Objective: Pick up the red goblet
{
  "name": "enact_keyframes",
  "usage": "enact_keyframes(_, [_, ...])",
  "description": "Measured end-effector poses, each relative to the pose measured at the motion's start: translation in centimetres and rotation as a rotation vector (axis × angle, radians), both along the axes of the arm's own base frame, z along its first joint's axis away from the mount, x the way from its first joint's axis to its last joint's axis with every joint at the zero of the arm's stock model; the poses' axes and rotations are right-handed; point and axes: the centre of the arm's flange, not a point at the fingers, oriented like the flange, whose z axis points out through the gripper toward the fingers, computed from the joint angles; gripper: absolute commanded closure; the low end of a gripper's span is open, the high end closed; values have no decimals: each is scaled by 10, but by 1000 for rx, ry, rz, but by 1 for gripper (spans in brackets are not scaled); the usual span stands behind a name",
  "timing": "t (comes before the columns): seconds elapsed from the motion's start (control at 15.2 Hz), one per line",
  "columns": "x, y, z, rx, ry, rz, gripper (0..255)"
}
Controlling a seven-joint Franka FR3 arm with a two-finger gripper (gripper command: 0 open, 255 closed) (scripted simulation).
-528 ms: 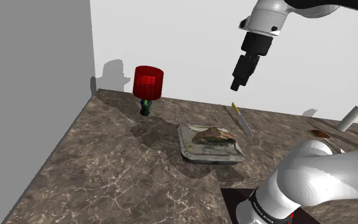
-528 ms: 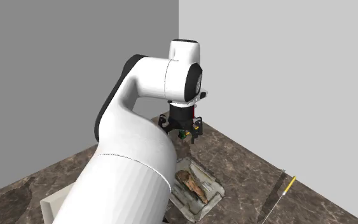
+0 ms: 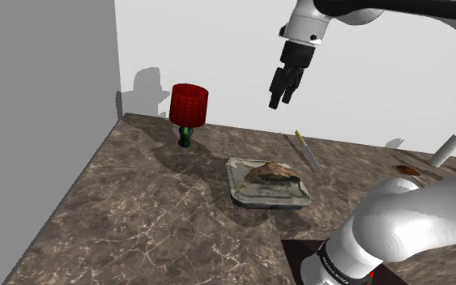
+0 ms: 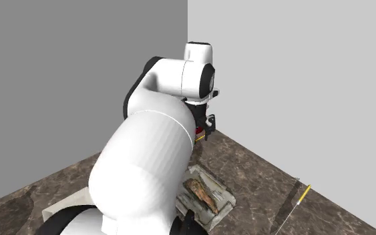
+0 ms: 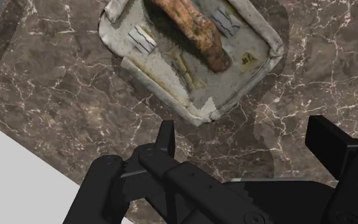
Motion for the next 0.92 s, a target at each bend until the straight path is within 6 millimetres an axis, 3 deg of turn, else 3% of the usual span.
enact_keyframes(0.92, [180,15,-33,-30,-21,33,0])
